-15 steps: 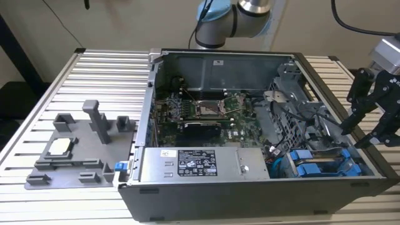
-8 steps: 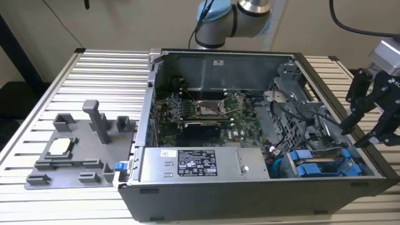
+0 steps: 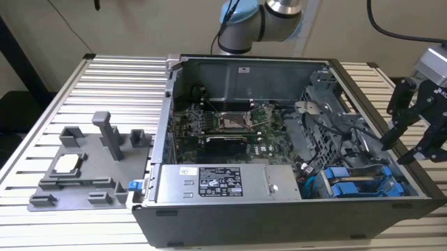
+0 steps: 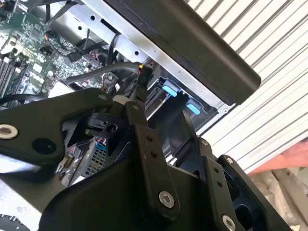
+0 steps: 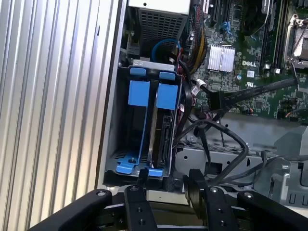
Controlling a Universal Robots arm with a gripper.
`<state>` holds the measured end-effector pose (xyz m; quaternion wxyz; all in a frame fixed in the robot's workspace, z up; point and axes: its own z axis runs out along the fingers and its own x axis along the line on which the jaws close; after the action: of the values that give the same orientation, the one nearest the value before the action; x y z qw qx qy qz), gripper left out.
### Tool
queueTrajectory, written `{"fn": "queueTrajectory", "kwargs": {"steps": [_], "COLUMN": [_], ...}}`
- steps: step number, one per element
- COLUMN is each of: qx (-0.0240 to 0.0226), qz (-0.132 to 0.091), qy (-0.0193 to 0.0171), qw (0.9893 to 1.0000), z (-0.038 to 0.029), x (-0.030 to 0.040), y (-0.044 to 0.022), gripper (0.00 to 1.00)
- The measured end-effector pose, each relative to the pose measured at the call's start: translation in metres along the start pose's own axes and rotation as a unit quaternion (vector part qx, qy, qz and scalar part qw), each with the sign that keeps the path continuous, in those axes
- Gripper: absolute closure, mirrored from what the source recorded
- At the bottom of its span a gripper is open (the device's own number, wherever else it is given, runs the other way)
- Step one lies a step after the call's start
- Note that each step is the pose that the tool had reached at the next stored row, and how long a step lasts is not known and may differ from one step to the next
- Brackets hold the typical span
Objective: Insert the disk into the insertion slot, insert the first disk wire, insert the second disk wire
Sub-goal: 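Insert the first disk wire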
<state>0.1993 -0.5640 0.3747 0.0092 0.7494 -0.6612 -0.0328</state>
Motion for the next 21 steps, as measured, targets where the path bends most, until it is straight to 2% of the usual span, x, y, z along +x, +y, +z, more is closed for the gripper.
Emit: {"fn": "queueTrajectory", "kwargs": {"steps": [4, 9, 17, 18, 19, 20, 21], "qx": [0.0001, 0.0001, 0.0002, 0.0002, 0.0002, 0.0002, 0.0002], "qz": [-0.001, -0.001, -0.001, -0.001, -0.001, -0.001, -0.001], "qy": [0.0001, 0.0001, 0.0002, 0.0002, 0.0003, 0.0002, 0.0002], "qw": [1.0000, 1.0000, 1.0000, 1.0000, 1.0000, 1.0000, 1.0000], "z": [0.0004, 0.0021, 0.0054, 0.0054, 0.0055, 0.0056, 0.0056], "x": [-0.0048, -0.0173, -0.0182, -0.0182, -0.0182, -0.0182, -0.0182], "y": [-0.0041, -0.0088, -0.0096, -0.0096, -0.0096, -0.0096, -0.0096], "gripper": [0.53, 0.53, 0.53, 0.55, 0.62, 0.62, 0.68]}}
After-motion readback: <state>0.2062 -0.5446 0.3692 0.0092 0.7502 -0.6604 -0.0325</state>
